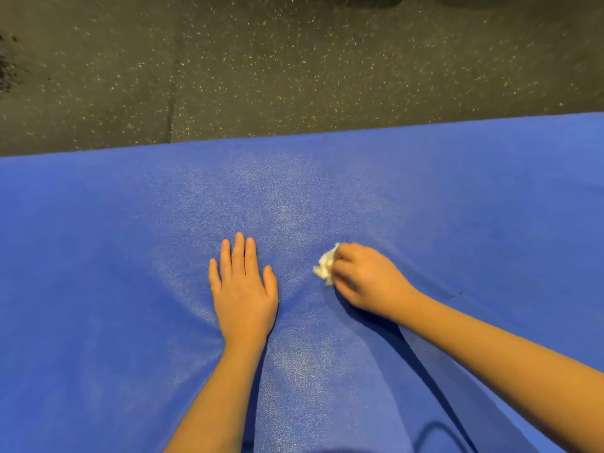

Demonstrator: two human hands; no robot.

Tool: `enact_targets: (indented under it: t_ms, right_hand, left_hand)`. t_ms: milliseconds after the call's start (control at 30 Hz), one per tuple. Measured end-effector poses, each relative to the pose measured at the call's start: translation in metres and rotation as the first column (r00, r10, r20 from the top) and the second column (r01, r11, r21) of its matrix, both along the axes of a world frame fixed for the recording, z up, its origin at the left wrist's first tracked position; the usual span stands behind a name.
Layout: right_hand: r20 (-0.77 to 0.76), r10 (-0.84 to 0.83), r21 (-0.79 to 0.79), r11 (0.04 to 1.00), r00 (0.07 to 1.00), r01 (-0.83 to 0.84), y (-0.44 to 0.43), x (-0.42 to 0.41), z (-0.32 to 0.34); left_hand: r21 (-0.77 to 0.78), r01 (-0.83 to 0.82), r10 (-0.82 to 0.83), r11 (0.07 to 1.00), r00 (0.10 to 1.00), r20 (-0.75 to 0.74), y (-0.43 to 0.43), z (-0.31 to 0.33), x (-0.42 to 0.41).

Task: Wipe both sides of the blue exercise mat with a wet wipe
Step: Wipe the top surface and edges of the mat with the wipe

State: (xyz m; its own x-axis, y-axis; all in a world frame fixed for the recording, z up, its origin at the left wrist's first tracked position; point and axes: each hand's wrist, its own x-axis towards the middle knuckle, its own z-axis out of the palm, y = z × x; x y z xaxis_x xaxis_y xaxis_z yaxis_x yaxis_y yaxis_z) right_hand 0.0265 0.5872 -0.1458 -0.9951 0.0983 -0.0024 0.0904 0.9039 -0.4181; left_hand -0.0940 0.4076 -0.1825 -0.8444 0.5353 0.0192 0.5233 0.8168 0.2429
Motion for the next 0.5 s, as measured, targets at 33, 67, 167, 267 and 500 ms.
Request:
enact_targets:
  t_ms: [33,67,167,267,500]
  right_hand:
    - [-0.031,-0.183,-0.010,0.983,0.983,0.183,0.003,-0.003,-0.002]
    - [-0.046,-0.357,-0.041,0.934,0.933,0.355,0.002,-0.004,-0.004]
    - [0.055,-0.326,-0.176,0.927,0.944,0.331,-0.031,0.004,0.002]
    - [0.079,0.069,-0.134,0.989,0.994,-0.058,-0.037,0.016,0.005]
    - [-0.036,-0.310,-0.069,0.949,0.950,0.307,-0.020,0.011,-0.007]
  left_hand:
    - [0.001,0.000,0.000,1.000,1.000,0.000,0.000,0.000,0.000]
    - [0.000,-0.001,0.001,1.000,1.000,-0.003,0.000,0.001,0.000]
    - [0.006,-0.002,0.002,1.000,1.000,-0.004,-0.001,0.000,0.000]
    - [0.014,-0.001,0.002,1.000,1.000,-0.007,-0.001,0.000,-0.001]
    - [0.016,-0.003,0.003,1.000,1.000,0.007,-0.001,0.000,-0.001]
